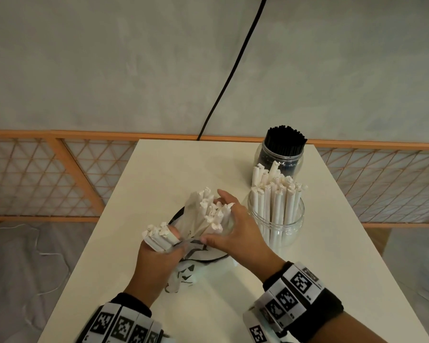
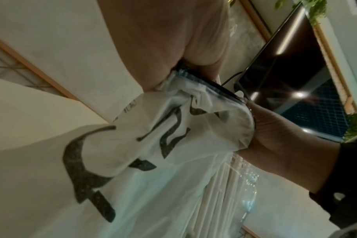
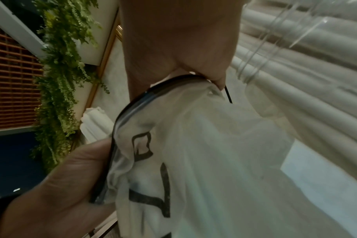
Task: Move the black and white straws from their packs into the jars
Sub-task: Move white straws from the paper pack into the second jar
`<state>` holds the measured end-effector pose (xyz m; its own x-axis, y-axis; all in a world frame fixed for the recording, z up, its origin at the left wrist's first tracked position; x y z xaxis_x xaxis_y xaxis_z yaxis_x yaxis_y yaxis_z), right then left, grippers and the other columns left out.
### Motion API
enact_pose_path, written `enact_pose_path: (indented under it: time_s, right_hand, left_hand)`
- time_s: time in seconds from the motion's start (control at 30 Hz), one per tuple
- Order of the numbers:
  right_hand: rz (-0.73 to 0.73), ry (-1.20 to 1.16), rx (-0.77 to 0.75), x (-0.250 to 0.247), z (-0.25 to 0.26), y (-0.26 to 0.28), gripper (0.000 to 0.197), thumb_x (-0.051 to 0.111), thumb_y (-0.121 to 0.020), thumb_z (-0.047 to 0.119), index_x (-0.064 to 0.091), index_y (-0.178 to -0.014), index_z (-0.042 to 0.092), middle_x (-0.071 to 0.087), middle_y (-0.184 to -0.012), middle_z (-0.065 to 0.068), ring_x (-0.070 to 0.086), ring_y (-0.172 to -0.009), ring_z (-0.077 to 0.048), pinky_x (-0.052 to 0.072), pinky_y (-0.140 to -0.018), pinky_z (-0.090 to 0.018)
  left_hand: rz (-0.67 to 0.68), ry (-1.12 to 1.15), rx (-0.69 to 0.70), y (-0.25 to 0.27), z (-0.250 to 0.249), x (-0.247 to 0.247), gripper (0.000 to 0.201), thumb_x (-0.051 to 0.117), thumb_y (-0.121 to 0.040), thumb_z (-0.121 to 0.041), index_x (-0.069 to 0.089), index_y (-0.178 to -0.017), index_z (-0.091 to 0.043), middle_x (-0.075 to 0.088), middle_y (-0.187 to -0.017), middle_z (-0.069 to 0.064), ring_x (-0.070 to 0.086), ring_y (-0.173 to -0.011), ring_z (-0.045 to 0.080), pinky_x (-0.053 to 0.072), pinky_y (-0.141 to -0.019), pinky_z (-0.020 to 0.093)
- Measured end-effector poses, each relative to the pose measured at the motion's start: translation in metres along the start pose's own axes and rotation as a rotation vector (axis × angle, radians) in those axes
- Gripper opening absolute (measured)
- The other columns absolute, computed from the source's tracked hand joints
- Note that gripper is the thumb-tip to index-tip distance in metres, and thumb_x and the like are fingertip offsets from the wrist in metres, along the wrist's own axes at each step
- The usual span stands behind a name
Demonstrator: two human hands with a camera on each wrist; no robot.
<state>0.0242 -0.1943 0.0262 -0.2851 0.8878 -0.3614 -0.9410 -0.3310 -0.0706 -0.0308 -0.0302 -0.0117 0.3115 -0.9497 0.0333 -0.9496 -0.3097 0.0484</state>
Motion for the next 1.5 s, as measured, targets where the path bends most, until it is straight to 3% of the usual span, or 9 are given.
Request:
enact_pose_path:
  time_s: [0.2,0.37,0.43,0.5,0.6,0.77,1.0,1.27,1.5]
  right_hand:
    - [0.065,-0.035,0.039,0.022,-0.029,0.005,0.069,0.086,-0.059,0.02,0.049,-0.117,0.032,0.06,-0.105,0.022,0.054,-0.099,0.014,0.041,-0.079,-0.006]
    - [0.166,-0.066,0.091,0.039,-0.048,-0.003,0.088,0.086,-0.051,0.035,0.045,-0.128,0.028,0.058,-0.122,0.016,0.051,-0.115,0.005,0.042,-0.098,-0.018]
    - [0.24,-0.093,0.081,0.042,-0.041,-0.007,0.109,0.087,-0.053,0.029,0.026,-0.143,0.022,0.039,-0.136,0.028,0.03,-0.125,0.02,0.021,-0.102,0.0]
    - [0.317,-0.119,0.082,0.043,-0.033,-0.009,0.096,0.084,-0.062,0.012,0.031,-0.142,0.016,0.04,-0.13,0.03,0.033,-0.115,0.029,0.023,-0.093,0.005]
    - [0.304,-0.085,0.063,0.042,-0.028,-0.01,0.05,0.074,-0.062,0.013,0.064,-0.111,0.015,0.069,-0.107,0.004,0.062,-0.102,-0.002,0.048,-0.092,-0.023]
    - [0.221,-0.081,0.005,0.037,-0.019,-0.01,0.037,0.071,-0.063,0.009,0.067,-0.099,0.008,0.071,-0.098,-0.01,0.066,-0.096,-0.016,0.053,-0.087,-0.034]
    - [0.144,0.004,-0.014,0.016,-0.017,-0.01,0.019,0.068,-0.06,0.02,0.065,-0.079,0.016,0.067,-0.078,0.001,0.063,-0.08,-0.009,0.053,-0.075,-0.029]
    - [0.041,-0.015,-0.031,0.001,-0.015,-0.004,0.027,0.065,-0.062,0.017,0.065,-0.086,0.003,0.069,-0.082,-0.014,0.065,-0.078,-0.018,0.052,-0.071,-0.031]
    - [0.052,-0.017,-0.007,0.002,-0.017,-0.002,0.019,0.067,-0.065,0.008,0.067,-0.083,0.005,0.068,-0.076,-0.004,0.062,-0.07,-0.003,0.05,-0.064,-0.018]
  left_hand:
    - [0.013,-0.115,-0.001,-0.002,0.025,-0.001,0.03,0.075,-0.065,0.012,0.058,-0.066,-0.013,0.063,-0.053,-0.009,0.059,-0.057,0.007,0.05,-0.054,0.015]
    - [0.131,-0.162,0.036,-0.005,0.024,0.009,0.048,0.081,-0.06,-0.003,0.058,-0.096,-0.025,0.069,-0.082,-0.027,0.065,-0.08,-0.003,0.049,-0.068,0.008]
    - [0.237,-0.16,0.014,-0.007,0.025,0.017,0.066,0.08,-0.056,-0.01,0.051,-0.111,-0.031,0.067,-0.098,-0.028,0.063,-0.094,-0.007,0.048,-0.074,0.008]
    - [0.312,-0.1,-0.038,-0.008,0.028,0.023,0.076,0.076,-0.056,-0.002,0.046,-0.118,-0.034,0.068,-0.104,-0.022,0.062,-0.102,-0.003,0.049,-0.075,0.011]
    - [0.393,-0.106,-0.042,-0.011,0.025,0.032,0.077,0.076,-0.058,0.013,0.05,-0.125,-0.014,0.071,-0.104,-0.009,0.064,-0.102,0.006,0.05,-0.074,0.013]
    - [0.381,-0.128,-0.006,-0.021,0.024,0.035,0.098,0.089,-0.041,-0.021,0.045,-0.128,-0.006,0.06,-0.121,0.01,0.06,-0.112,0.012,0.05,-0.086,0.019]
    - [0.378,-0.155,-0.007,-0.022,0.013,0.048,0.052,0.077,-0.049,-0.004,0.065,-0.097,-0.018,0.074,-0.083,-0.016,0.068,-0.082,-0.002,0.05,-0.064,0.012]
    - [0.36,-0.095,-0.029,-0.018,0.02,0.054,0.051,0.079,-0.05,-0.002,0.068,-0.099,-0.014,0.075,-0.091,-0.006,0.069,-0.089,0.006,0.051,-0.07,0.015]
    - [0.287,-0.188,-0.064,-0.019,0.018,0.058,0.032,0.076,-0.058,-0.001,0.062,-0.075,-0.024,0.067,-0.056,-0.019,0.063,-0.06,-0.007,0.045,-0.052,0.007]
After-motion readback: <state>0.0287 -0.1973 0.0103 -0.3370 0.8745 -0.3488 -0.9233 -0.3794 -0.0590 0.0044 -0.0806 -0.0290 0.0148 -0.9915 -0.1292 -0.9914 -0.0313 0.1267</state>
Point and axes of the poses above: each hand's wrist, its own y-axis away from the middle knuckle, its own x-axis out of the palm, z = x × y, the point moved 9 cm from there along -y, towards the middle knuckle
